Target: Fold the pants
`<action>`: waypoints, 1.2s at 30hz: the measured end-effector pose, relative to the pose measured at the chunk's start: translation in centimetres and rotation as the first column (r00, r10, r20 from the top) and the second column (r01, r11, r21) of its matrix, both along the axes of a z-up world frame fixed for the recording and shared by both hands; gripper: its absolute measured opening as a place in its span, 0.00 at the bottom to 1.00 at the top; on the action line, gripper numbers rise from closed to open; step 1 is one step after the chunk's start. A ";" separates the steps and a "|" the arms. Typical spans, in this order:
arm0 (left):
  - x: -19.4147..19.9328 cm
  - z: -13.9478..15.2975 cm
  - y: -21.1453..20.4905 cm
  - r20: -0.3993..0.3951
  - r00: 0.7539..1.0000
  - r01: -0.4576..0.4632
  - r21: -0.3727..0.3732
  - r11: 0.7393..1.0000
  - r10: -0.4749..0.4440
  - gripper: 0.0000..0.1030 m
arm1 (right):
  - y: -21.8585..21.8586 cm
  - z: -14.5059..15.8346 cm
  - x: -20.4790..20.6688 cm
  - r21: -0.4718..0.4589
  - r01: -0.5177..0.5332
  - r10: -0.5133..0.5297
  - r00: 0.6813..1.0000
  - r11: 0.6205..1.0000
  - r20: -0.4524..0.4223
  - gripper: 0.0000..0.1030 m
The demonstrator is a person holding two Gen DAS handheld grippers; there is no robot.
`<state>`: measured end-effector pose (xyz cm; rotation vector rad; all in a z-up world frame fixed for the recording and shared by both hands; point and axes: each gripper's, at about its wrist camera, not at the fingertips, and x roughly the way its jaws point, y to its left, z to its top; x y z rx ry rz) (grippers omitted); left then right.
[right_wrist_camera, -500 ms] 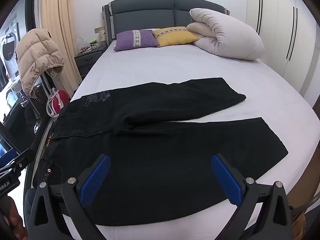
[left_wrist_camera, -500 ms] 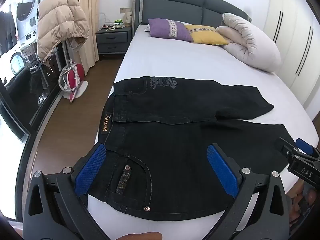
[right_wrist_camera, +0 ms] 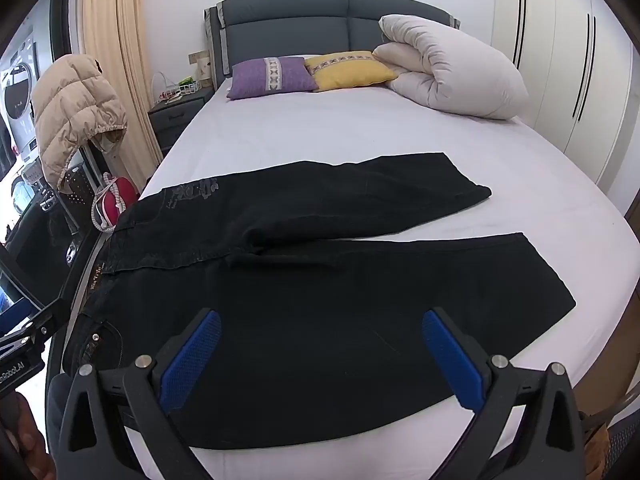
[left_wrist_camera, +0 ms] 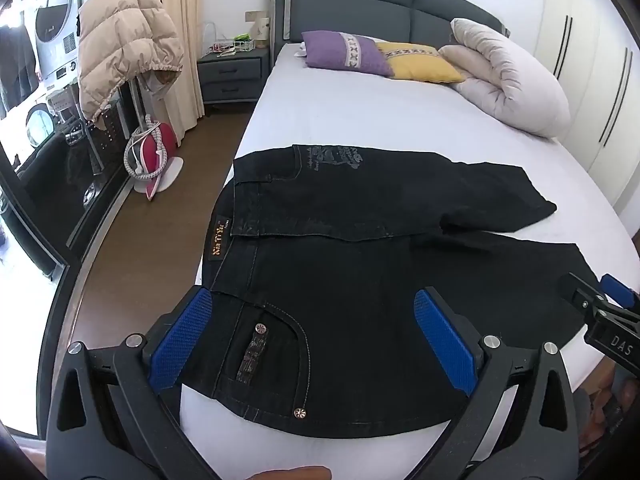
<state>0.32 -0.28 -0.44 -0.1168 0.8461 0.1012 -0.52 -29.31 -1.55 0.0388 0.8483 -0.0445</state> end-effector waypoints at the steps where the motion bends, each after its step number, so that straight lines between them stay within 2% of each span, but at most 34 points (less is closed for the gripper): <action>1: 0.1 0.0 0.0 -0.001 1.000 -0.001 0.002 1.000 0.001 1.00 | -0.2 0.1 -0.1 0.000 0.000 0.000 1.000 1.000 0.000 1.00; 36: 0.6 -1.0 0.2 -0.013 1.000 -0.010 0.007 1.000 0.010 1.00 | 0.1 -0.4 -0.5 -0.005 -0.001 0.001 1.000 1.000 -0.012 1.00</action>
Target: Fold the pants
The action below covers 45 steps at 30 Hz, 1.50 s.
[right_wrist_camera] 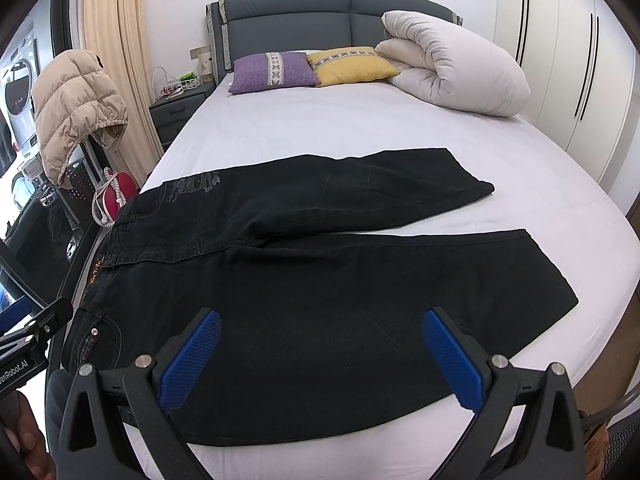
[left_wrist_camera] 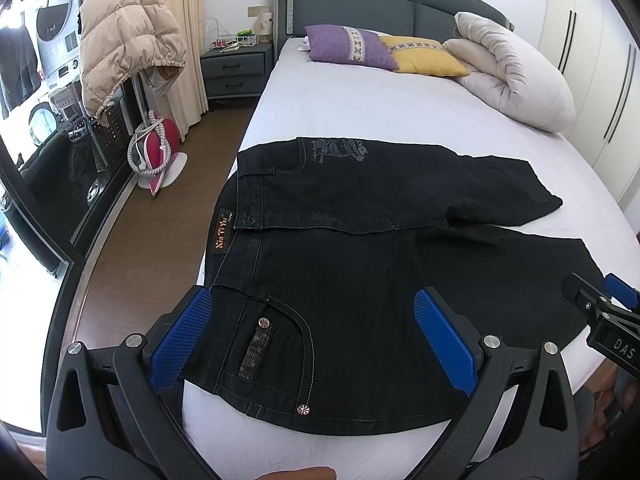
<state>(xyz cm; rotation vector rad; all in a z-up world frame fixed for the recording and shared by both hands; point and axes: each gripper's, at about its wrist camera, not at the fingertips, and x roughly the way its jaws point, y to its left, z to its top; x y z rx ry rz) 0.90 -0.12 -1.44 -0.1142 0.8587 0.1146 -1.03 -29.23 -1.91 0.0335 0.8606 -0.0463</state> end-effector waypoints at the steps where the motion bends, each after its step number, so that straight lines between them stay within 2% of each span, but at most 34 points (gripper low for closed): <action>1: 0.0 0.0 0.0 0.000 1.000 0.000 0.000 1.000 0.000 1.00 | 0.0 0.0 0.0 0.000 0.000 0.000 1.000 1.000 -0.001 1.00; 28: 0.0 0.1 0.0 -0.002 1.000 0.000 0.001 1.000 0.000 1.00 | 0.0 -0.1 0.0 0.002 -0.001 0.001 1.000 1.000 -0.005 1.00; 37: -0.2 -0.4 0.3 -0.006 1.000 0.001 0.001 1.000 -0.001 1.00 | 0.5 -1.1 -0.2 0.004 0.000 0.000 1.000 1.000 -0.010 1.00; 45: 0.3 -0.8 -0.1 0.004 1.000 0.025 0.034 0.999 -0.025 1.00 | 0.3 -1.6 0.5 0.028 -0.016 0.016 0.999 0.999 -0.029 1.00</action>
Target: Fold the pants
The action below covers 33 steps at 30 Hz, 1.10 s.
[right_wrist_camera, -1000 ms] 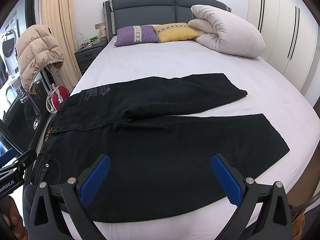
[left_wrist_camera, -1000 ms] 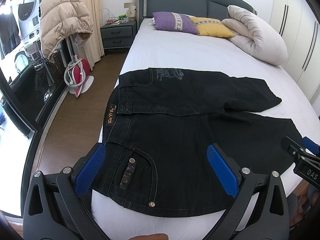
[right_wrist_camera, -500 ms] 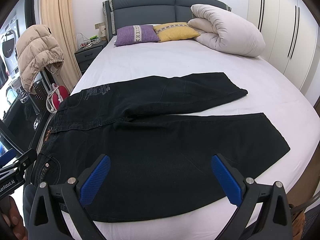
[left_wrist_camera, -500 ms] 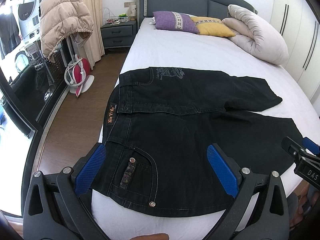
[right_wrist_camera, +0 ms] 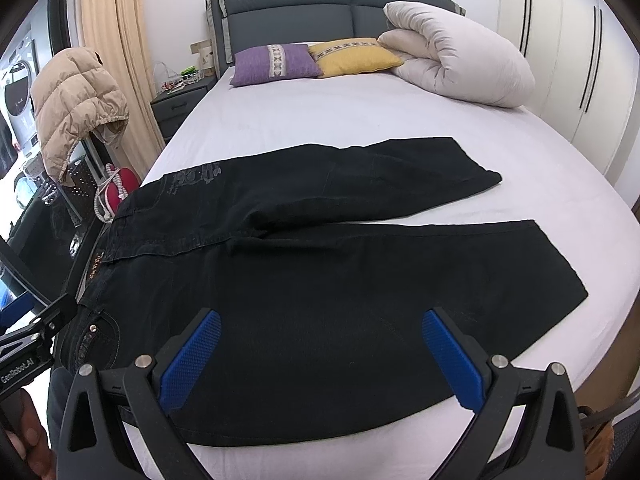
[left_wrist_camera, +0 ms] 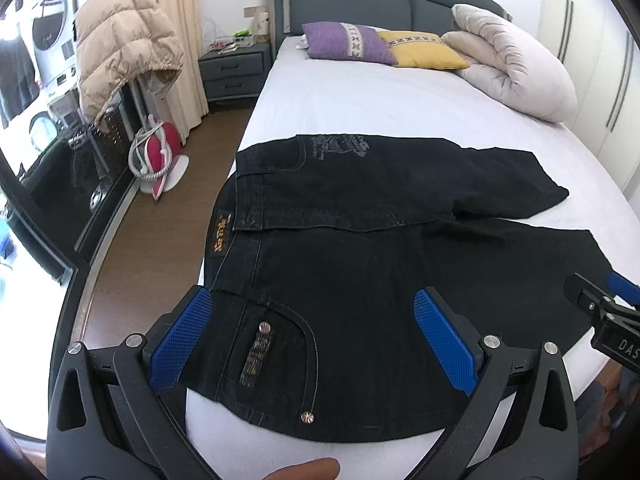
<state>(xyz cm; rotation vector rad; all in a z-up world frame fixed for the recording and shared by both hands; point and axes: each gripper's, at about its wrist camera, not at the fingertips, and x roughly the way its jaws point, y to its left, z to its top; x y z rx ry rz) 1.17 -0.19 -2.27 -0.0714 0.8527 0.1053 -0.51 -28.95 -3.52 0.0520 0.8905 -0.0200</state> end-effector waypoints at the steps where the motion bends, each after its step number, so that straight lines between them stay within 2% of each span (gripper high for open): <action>1: 0.2 -0.1 0.0 0.005 1.000 0.013 0.000 1.000 -0.013 1.00 | -0.1 0.0 0.2 0.012 -0.010 0.010 1.000 1.000 0.001 1.00; 4: 1.2 -0.3 0.7 0.032 0.997 0.074 -0.028 0.997 -0.073 1.00 | -0.5 0.0 0.8 0.049 -0.049 0.048 0.999 0.998 0.011 1.00; 7: 3.5 -0.8 2.5 0.043 0.992 0.123 -0.130 0.984 -0.119 1.00 | -1.1 -0.1 1.6 0.082 -0.086 0.084 0.996 0.993 0.024 1.00; 9: 5.2 -1.1 3.3 0.036 0.990 0.139 -0.144 0.980 -0.135 1.00 | -1.5 -0.2 2.3 0.099 -0.101 0.098 0.995 0.990 0.032 1.00; 12: 7.4 -1.6 4.0 0.034 0.985 0.174 -0.113 0.978 -0.171 1.00 | -2.2 -0.3 4.0 0.109 -0.133 0.129 0.991 0.985 0.044 1.00; 13: 8.5 -2.0 4.0 -0.016 0.983 0.182 -0.076 0.980 -0.184 1.00 | -2.4 -0.4 4.5 0.106 -0.144 0.140 0.989 0.984 0.044 1.00; 14: 9.9 -2.7 4.0 -0.099 0.977 0.190 -0.021 0.982 -0.191 1.00 | -2.5 -0.5 5.1 0.104 -0.156 0.152 0.987 0.982 0.045 1.00; 15: 11.3 -3.2 4.3 -0.134 0.975 0.184 0.020 0.983 -0.180 1.00 | -2.8 -0.6 5.7 0.101 -0.171 0.167 0.985 0.980 0.048 0.99; 18: 15.1 -3.0 6.2 -0.065 0.984 0.169 0.061 0.984 -0.165 1.00 | -3.4 -1.0 7.6 0.104 -0.220 0.217 0.975 0.970 0.041 0.95; 21: 21.0 -3.2 7.5 -0.076 0.976 0.211 0.077 0.974 -0.205 1.00 | -4.2 -1.5 9.4 0.129 -0.260 0.260 0.965 0.957 0.022 0.91; 25: 29.0 -3.9 8.1 -0.137 0.926 0.367 0.099 0.925 -0.353 1.00 | -4.8 -2.3 11.7 0.157 -0.321 0.324 0.946 0.934 0.004 0.86; 27: 32.6 -5.3 8.1 -0.201 0.888 0.433 0.063 0.899 -0.413 1.00 | -5.1 -2.9 12.8 0.168 -0.342 0.347 0.938 0.924 0.000 0.85; 31: 37.6 -7.9 7.8 -0.289 0.845 0.476 0.022 0.879 -0.450 1.00 | -5.4 -4.2 14.8 0.182 -0.368 0.378 0.926 0.912 -0.019 0.76; 33: 39.1 -9.3 8.1 -0.331 0.820 0.487 -0.030 0.873 -0.468 0.98 | -5.5 -4.8 15.6 0.193 -0.378 0.391 0.920 0.905 -0.029 0.75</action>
